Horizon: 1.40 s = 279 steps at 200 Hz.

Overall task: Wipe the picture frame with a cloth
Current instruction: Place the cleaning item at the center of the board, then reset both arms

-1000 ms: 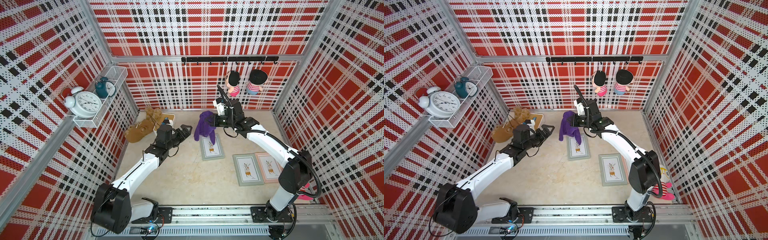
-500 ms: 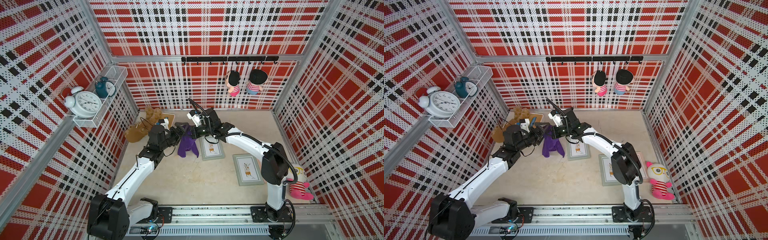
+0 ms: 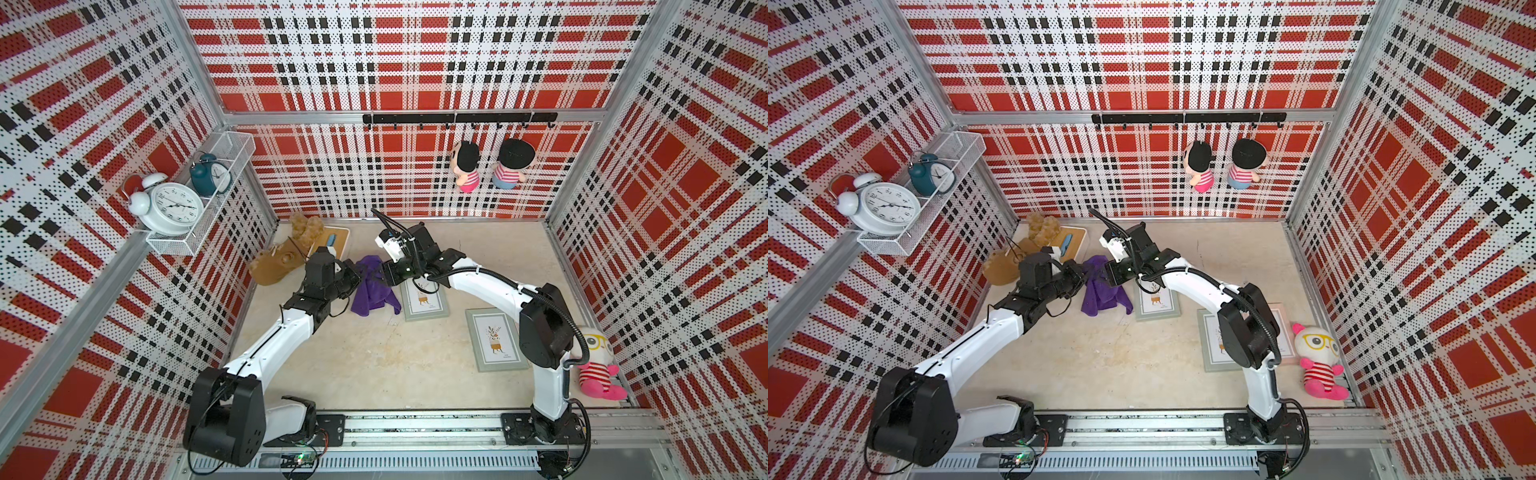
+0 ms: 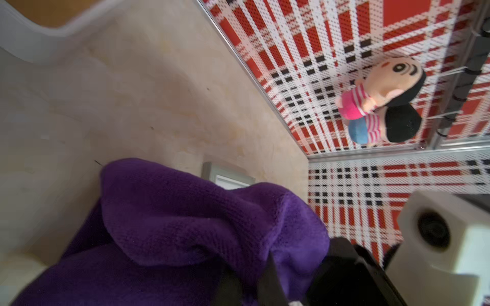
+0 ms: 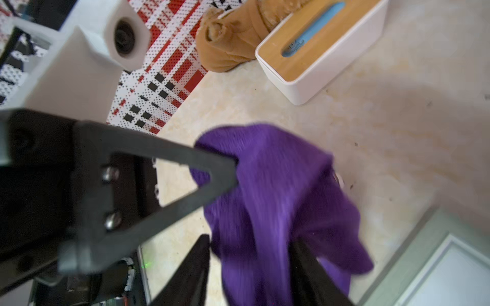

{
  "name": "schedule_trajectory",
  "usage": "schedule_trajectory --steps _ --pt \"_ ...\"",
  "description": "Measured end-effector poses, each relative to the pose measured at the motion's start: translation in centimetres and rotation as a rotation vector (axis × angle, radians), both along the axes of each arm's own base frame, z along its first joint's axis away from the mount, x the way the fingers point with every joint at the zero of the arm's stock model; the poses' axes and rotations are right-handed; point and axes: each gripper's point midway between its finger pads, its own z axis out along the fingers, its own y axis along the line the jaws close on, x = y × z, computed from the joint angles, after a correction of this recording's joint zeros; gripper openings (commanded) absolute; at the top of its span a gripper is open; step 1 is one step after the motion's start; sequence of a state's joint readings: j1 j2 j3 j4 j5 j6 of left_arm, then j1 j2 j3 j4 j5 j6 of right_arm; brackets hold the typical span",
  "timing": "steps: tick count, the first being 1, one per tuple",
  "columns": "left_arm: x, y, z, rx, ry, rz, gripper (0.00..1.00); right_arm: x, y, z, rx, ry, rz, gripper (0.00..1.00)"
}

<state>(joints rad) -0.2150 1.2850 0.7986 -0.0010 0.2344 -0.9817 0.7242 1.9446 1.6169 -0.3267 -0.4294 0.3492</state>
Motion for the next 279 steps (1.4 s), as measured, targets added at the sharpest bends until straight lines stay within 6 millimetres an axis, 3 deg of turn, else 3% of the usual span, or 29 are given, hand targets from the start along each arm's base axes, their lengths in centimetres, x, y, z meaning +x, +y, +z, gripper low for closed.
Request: schedule_trajectory --steps 17,38,68,94,117,142,156,195,219,241,279 --pt "0.9 2.8 -1.2 0.085 0.035 0.085 0.0 0.4 -3.0 -0.1 -0.014 -0.002 -0.074 0.87" --pt "1.3 6.7 -2.1 0.173 0.068 0.196 0.0 2.6 -8.7 1.3 -0.015 -0.038 -0.246 1.0" --pt "1.1 9.3 -3.5 0.231 0.104 0.244 0.72 4.9 -15.9 4.2 -0.013 -0.134 -0.48 1.0" --pt "0.0 9.4 -6.0 0.279 0.18 0.217 0.99 4.7 -18.1 5.0 -0.031 -0.18 -0.568 1.0" --pt "-1.6 10.7 -7.1 0.359 0.245 0.236 0.98 4.8 -19.8 4.8 -0.071 -0.205 -0.645 1.0" --pt "-3.5 13.4 -5.8 0.482 0.273 0.307 0.98 5.0 -22.3 5.4 -0.12 -0.251 -0.754 1.0" --pt "-4.1 15.2 -3.7 0.561 0.268 0.36 0.98 5.0 -23.8 6.5 -0.135 -0.289 -0.821 1.0" --pt "-3.6 19.1 6.0 0.695 0.107 0.506 0.98 4.5 -29.7 10.7 -0.144 -0.411 -1.051 1.0" --pt "-4.2 19.6 8.5 0.707 0.007 0.542 0.98 4.0 -33.8 10.9 -0.19 -0.466 -1.202 1.0" --pt "-4.6 19.1 7.3 0.704 -0.067 0.524 0.98 3.1 -37.4 8.1 -0.288 -0.493 -1.296 1.0" --pt "-5.5 19.3 0.7 0.727 -0.064 0.524 0.98 0.5 -43.9 0.8 -0.468 -0.436 -1.408 1.0"
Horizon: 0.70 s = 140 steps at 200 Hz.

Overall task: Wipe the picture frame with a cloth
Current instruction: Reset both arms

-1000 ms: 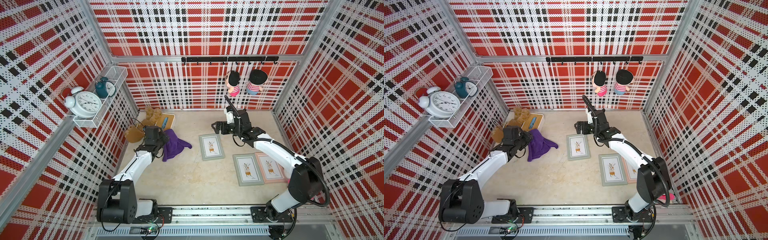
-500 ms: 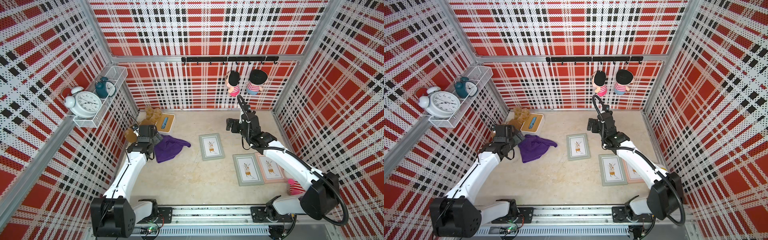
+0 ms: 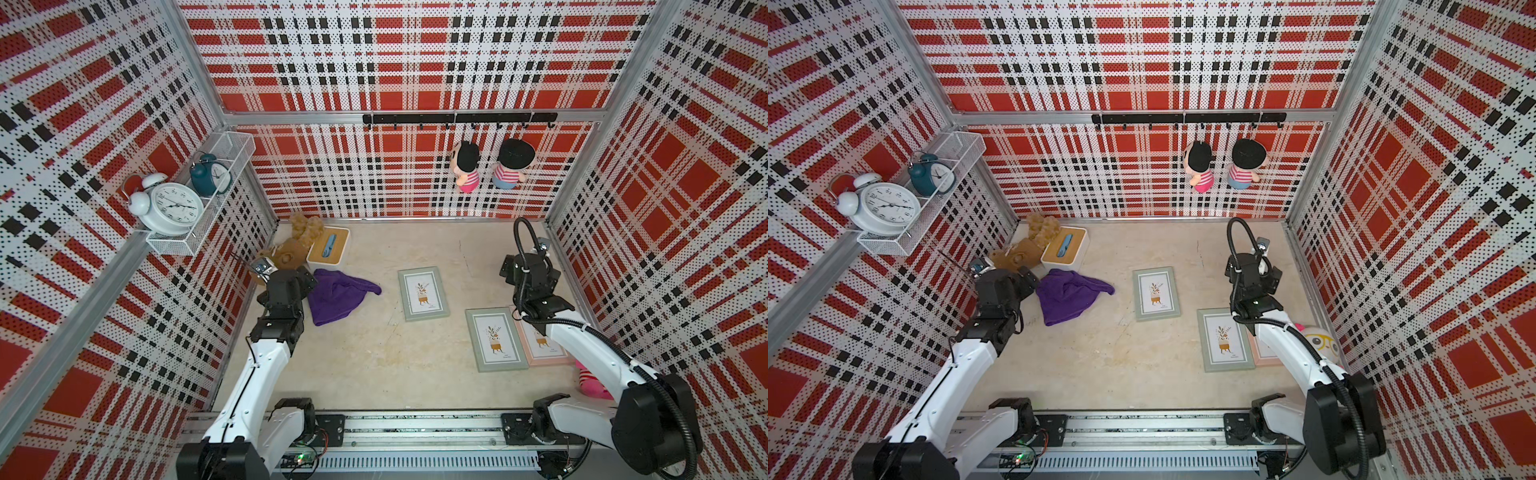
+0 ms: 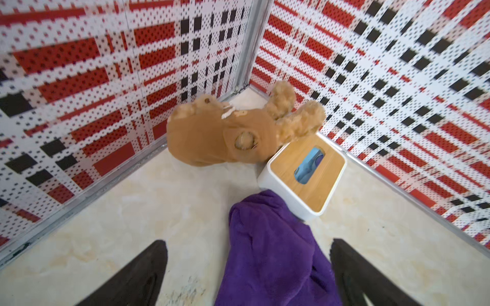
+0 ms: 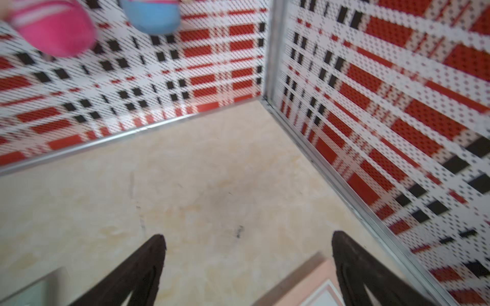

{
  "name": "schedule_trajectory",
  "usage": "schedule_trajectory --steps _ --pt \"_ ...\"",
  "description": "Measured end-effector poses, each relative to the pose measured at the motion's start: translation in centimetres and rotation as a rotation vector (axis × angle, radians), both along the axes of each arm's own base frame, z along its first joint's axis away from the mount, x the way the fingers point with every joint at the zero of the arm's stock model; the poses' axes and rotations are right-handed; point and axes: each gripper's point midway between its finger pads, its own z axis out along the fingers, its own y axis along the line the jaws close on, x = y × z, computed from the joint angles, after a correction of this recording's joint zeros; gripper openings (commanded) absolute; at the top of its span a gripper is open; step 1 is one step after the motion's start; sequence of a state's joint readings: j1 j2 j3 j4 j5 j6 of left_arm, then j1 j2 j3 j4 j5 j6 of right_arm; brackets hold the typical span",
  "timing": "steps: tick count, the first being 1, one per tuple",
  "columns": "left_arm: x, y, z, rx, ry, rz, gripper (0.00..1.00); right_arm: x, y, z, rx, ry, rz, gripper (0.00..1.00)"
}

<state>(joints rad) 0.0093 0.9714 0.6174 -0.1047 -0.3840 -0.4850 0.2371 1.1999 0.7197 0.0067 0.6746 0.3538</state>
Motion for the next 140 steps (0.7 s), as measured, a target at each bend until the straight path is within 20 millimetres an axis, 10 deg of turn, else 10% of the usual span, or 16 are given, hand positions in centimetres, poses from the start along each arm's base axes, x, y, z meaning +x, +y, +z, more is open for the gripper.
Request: schedule_trajectory --steps 42,140 --pt "-1.2 1.4 -3.9 0.046 -0.036 0.09 0.98 -2.9 -2.1 -6.2 -0.072 0.057 -0.018 1.0" --pt "-0.9 -0.2 -4.2 0.233 -0.213 -0.051 0.98 -1.2 -0.1 -8.2 -0.121 -0.07 0.214 1.0"
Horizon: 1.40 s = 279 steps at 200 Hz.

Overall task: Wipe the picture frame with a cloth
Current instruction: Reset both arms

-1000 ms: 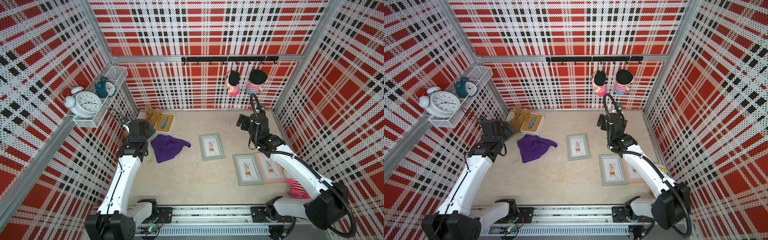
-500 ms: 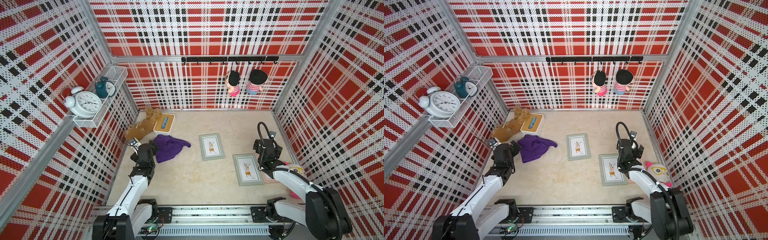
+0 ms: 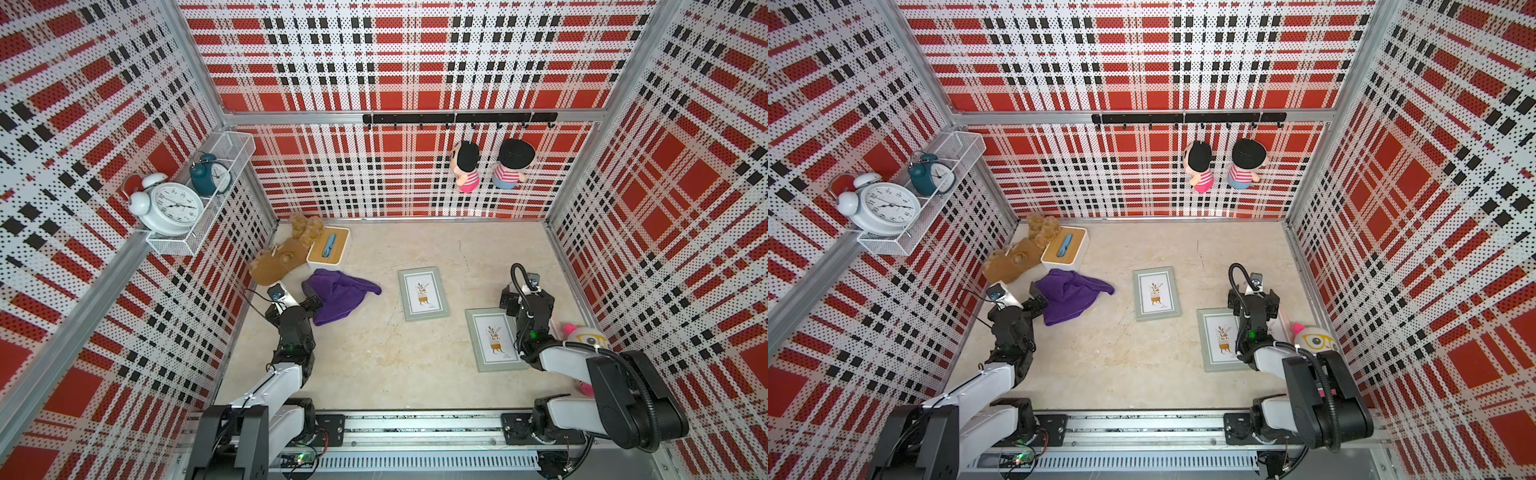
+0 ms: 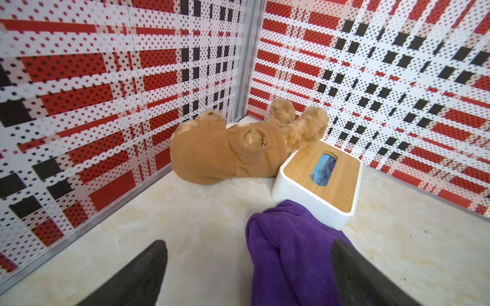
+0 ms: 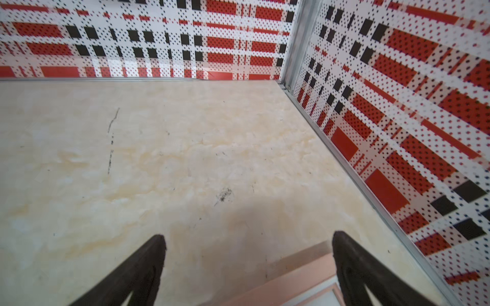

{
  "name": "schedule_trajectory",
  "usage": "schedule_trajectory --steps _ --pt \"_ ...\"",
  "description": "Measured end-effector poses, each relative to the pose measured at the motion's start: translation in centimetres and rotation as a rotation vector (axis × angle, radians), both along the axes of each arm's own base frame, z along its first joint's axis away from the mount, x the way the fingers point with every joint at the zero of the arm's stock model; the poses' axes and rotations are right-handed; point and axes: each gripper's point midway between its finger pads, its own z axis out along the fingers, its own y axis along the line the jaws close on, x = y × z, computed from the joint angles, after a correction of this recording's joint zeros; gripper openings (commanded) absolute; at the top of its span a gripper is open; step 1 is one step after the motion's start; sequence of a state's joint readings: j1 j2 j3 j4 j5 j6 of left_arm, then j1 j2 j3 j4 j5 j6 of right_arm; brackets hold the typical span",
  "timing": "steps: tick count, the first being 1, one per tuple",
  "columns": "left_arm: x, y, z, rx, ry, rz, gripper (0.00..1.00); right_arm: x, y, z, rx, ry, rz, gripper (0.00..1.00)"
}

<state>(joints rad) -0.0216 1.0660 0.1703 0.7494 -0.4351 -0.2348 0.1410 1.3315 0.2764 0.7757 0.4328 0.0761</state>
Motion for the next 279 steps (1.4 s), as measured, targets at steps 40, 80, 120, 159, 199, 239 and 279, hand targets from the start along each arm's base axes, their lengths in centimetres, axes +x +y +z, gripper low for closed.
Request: schedule_trajectory --steps 40,80,120,159,199,239,279 --pt "-0.3 -0.8 0.6 0.039 -0.091 -0.054 0.98 1.4 0.0 1.3 0.045 -0.095 0.067 1.0" --pt "-0.1 -1.1 -0.4 0.079 -0.098 -0.074 0.98 1.8 0.2 0.0 0.072 -0.113 0.12 1.0" --pt "0.6 -1.0 0.3 0.102 -0.145 -0.08 0.98 1.6 1.0 -0.6 0.085 -0.128 0.169 1.0" --pt "1.7 -1.3 -1.0 0.118 -0.12 -0.1 0.98 1.8 1.5 0.1 0.087 -0.152 0.2 1.0" --pt "2.8 -2.0 -0.4 0.147 -0.134 -0.121 0.98 2.7 1.9 0.6 0.084 -0.154 0.224 1.0" --pt "4.7 -2.5 1.0 0.166 -0.156 -0.137 0.98 3.3 2.0 0.9 0.082 -0.15 0.229 1.0" --pt "4.7 -2.6 0.4 0.168 -0.126 -0.142 0.98 3.3 2.0 0.6 0.081 -0.136 0.229 1.0"
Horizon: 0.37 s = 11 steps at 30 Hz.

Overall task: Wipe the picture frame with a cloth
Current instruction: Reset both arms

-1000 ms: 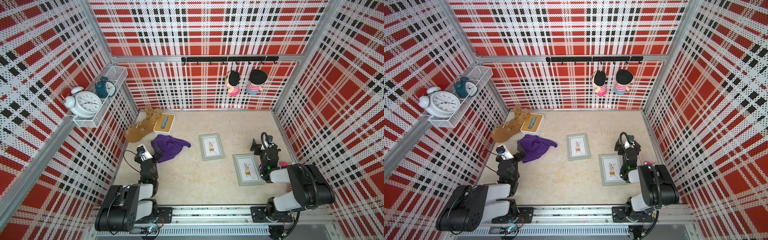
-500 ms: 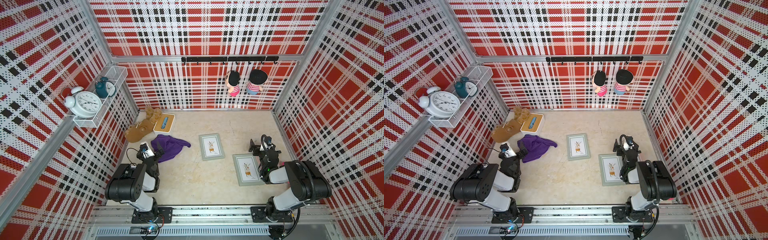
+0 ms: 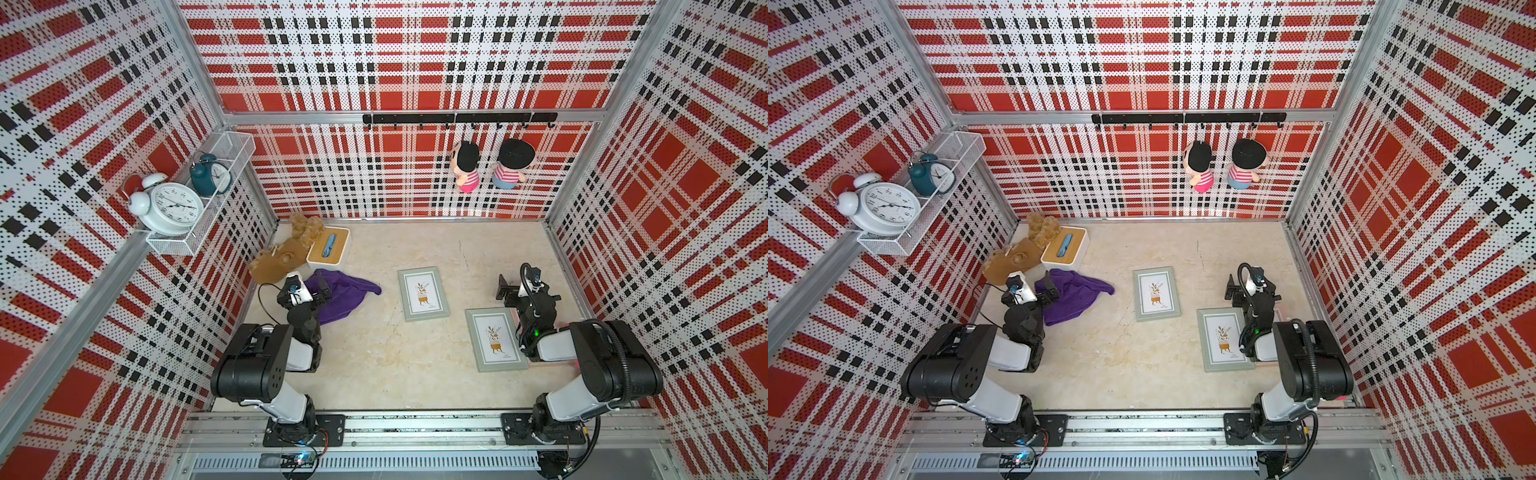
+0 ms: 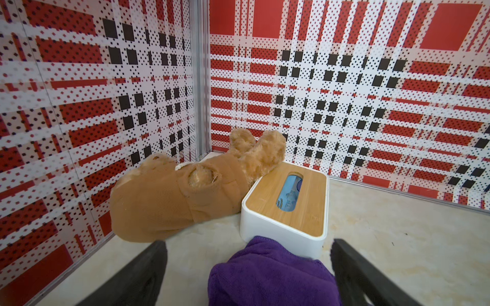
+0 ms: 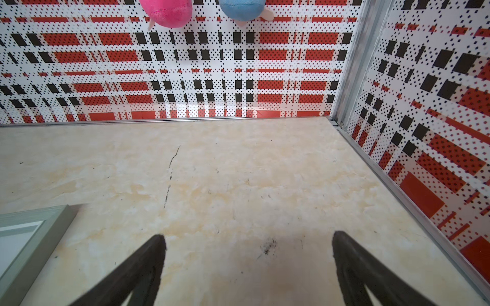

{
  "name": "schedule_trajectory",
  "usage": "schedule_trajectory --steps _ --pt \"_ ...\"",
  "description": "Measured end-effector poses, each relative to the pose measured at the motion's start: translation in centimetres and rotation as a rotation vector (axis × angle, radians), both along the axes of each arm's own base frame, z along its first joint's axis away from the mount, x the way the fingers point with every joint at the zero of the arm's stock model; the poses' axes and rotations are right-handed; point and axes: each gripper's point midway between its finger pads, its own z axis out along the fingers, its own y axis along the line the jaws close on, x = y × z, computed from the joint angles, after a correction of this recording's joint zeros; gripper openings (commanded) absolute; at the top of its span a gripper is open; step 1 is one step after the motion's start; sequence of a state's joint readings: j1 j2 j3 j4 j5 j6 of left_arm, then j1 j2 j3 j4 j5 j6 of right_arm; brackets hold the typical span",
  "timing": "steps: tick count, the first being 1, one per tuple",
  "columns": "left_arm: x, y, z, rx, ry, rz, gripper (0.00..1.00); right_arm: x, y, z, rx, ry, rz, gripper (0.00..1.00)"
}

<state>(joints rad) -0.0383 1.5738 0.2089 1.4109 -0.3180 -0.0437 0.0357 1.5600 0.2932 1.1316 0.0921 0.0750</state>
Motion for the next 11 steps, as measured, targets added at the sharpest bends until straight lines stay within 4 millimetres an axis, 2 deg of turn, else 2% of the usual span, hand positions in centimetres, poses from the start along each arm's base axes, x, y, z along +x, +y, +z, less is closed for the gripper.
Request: schedule_trajectory --steps 11 --pt "0.0 0.01 -0.15 0.001 0.006 0.0 0.98 -0.05 0.0 -0.35 0.0 0.014 0.0 1.0"
